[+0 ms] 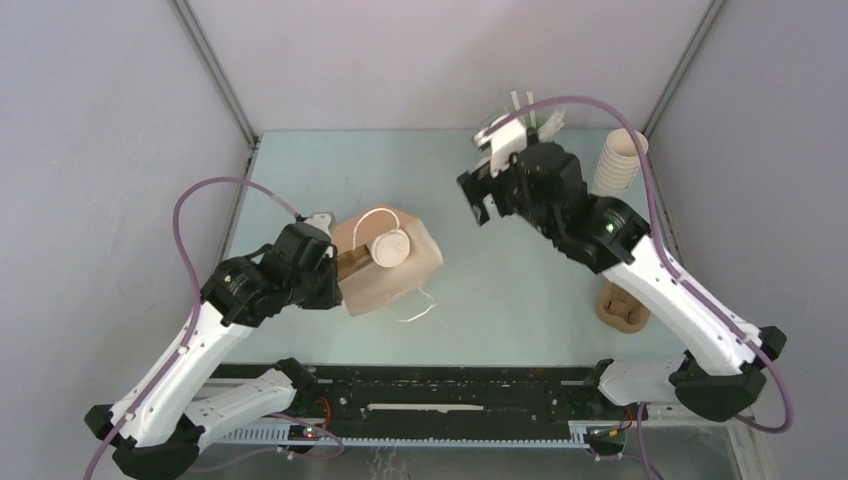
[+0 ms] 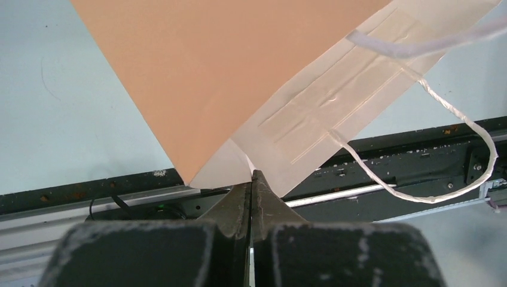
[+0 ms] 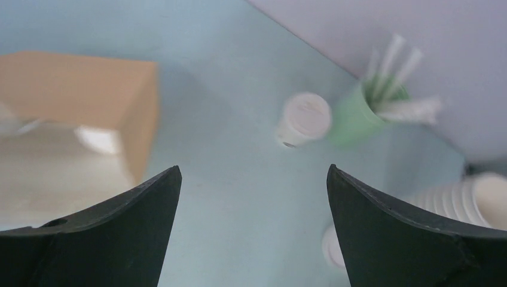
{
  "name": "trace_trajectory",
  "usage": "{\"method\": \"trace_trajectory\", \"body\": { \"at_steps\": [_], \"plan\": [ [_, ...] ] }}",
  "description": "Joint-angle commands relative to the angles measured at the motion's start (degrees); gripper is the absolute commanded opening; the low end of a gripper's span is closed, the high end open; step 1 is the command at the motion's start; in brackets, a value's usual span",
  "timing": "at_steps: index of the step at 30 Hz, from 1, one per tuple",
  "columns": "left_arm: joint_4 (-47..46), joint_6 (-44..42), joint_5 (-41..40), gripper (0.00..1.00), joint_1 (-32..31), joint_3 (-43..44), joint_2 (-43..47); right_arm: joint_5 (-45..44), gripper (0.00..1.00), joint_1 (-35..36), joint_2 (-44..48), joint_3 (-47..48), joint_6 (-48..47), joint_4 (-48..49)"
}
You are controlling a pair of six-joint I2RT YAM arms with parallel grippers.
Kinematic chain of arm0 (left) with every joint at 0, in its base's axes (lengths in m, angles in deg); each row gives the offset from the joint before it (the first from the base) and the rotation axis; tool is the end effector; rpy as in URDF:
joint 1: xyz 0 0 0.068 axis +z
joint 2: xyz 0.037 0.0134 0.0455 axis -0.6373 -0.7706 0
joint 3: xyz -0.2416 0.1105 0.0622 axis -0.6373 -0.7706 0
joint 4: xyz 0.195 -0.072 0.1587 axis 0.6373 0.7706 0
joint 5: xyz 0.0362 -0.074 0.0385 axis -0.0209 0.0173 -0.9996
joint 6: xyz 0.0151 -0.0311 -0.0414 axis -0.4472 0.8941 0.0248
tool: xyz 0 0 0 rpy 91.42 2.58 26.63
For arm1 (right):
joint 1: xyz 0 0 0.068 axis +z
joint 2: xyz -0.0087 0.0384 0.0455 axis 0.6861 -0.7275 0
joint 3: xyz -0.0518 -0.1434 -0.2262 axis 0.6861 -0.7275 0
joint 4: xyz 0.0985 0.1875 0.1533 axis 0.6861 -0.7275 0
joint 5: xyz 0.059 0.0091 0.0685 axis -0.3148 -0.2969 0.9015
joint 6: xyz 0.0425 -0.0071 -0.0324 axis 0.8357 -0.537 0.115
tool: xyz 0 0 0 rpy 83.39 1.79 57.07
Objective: Pack the takeout coffee
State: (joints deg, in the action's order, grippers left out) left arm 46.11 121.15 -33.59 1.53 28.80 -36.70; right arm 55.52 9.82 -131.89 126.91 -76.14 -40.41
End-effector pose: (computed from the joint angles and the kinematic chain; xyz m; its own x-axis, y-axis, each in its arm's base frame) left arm 0.1054 -0.0749 0.3570 -0.8345 -0.0301 -0.5502 0.0911 0.9772 -0.1917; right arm 0.1632 0.1984 0.4648 -0.0712 -0.4434 -0.8935 -0.6025 0.7330 -0.3158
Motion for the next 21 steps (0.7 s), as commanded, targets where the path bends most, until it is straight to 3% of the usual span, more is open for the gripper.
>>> {"method": "trace_trajectory", "body": {
  "at_steps": [1,8,14,21],
  "plan": [
    [-0.2,1.51,1.37,0.0,-0.05,0.7,-0.38,-0.35,1.0,-11.05,-7.39,0.21,11.73,-0.27],
    [1.29,2.46,1.46,0.0,-0.07,0.87,-0.56,7.65,1.0,-23.51,-29.26,19.58,19.23,-8.71],
    [1.13,2.85,1.44,0.0,-0.07,1.62,-2.28,9.08,1.0,-27.47,-43.53,32.02,21.42,-14.44],
    [1.74,2.38,1.41,0.0,-0.01,2.18,-3.2,6.84,1.0,-28.8,-52.87,40.96,18.82,-17.26]
  ]
}}
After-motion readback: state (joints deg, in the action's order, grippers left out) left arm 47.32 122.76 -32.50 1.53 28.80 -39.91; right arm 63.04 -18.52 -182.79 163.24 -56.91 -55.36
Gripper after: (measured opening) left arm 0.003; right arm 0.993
